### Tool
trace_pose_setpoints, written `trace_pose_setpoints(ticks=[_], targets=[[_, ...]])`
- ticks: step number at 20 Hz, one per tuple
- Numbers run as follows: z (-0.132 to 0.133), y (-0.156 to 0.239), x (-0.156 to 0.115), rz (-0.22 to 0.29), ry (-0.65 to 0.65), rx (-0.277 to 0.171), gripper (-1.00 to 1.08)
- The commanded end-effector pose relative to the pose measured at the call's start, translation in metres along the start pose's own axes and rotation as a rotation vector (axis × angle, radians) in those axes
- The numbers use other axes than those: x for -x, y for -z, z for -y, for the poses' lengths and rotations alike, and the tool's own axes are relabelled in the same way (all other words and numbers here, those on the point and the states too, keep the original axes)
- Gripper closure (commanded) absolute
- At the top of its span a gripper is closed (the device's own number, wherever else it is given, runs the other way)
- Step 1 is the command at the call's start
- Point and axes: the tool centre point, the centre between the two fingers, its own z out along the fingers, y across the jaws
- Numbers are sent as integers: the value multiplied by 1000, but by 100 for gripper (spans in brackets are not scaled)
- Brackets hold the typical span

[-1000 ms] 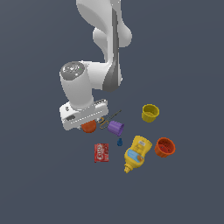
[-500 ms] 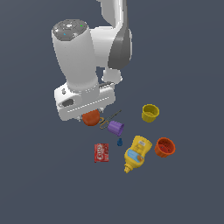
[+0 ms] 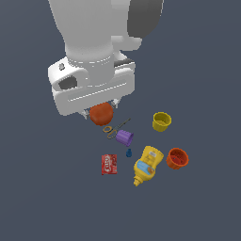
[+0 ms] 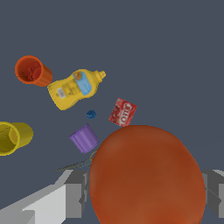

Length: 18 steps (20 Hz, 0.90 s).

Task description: Pick up a designated object from a clutter of objects.

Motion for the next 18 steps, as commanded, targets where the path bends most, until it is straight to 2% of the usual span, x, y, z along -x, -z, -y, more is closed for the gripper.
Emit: trace_pose_setpoints(ticks=[1, 9, 18], targets=[[2, 21, -7, -1, 0, 0, 108], [6, 60, -23, -1, 0, 0, 108], [7, 73, -28, -1, 0, 0, 108]])
